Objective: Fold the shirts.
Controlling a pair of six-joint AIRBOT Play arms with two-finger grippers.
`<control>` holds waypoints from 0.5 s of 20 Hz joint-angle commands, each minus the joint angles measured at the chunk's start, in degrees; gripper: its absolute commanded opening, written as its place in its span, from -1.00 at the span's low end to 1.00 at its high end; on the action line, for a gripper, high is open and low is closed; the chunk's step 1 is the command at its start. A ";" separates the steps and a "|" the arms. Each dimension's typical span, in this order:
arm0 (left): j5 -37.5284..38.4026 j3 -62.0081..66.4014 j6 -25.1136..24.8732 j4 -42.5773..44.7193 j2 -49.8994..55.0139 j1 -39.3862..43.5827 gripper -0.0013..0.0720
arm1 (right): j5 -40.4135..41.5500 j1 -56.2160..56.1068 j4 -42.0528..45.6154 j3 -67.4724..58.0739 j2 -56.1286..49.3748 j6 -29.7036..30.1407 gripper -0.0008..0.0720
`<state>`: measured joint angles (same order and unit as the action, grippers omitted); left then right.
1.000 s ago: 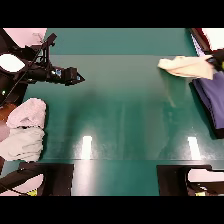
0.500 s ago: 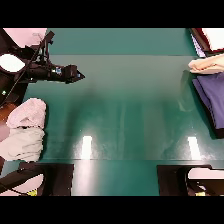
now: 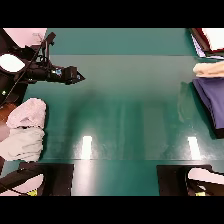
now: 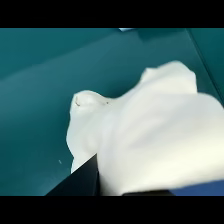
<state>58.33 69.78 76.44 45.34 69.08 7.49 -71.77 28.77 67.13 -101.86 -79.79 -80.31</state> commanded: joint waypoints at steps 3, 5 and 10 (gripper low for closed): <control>3.54 -0.02 -1.92 0.11 0.04 0.04 -0.89 | -15.80 0.04 16.90 2.64 1.01 -5.75 -0.91; 4.00 -0.02 -1.92 0.11 0.02 0.04 -0.90 | -21.09 0.04 22.51 5.49 1.01 -8.63 -0.79; 5.57 -0.04 -1.95 0.13 0.02 0.04 -0.90 | -27.45 0.04 36.02 12.28 1.18 -11.82 0.87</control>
<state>62.67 69.78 74.65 45.45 69.08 7.51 -93.84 28.80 94.17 -92.95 -78.76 -89.49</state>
